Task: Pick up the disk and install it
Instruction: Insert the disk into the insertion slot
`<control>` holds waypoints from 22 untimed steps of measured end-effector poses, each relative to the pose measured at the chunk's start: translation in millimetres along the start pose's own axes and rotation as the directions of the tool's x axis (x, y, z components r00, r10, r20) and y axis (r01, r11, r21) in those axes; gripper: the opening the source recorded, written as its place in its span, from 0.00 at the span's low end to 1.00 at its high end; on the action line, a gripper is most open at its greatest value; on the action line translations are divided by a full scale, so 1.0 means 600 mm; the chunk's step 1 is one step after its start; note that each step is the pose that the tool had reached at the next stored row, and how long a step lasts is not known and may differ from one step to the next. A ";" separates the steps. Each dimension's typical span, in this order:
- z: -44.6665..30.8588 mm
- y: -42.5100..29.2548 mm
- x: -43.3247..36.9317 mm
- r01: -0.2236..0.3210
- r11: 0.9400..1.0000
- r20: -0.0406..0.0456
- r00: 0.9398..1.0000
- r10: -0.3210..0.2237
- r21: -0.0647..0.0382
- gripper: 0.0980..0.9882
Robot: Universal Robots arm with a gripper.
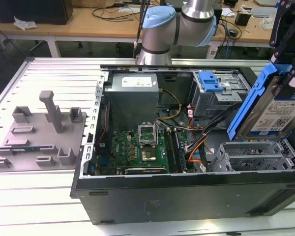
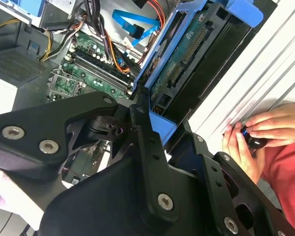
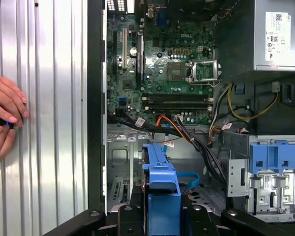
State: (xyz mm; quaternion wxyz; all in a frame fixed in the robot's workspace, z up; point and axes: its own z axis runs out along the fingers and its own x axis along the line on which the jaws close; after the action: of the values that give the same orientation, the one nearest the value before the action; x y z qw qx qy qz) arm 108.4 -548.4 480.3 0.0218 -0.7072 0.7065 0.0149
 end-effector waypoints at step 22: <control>0.016 0.000 0.011 0.009 1.000 0.000 1.000 -0.009 -0.001 0.30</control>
State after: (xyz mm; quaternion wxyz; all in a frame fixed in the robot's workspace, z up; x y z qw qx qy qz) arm 108.4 -554.4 470.1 0.0216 -0.7105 0.7032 0.0149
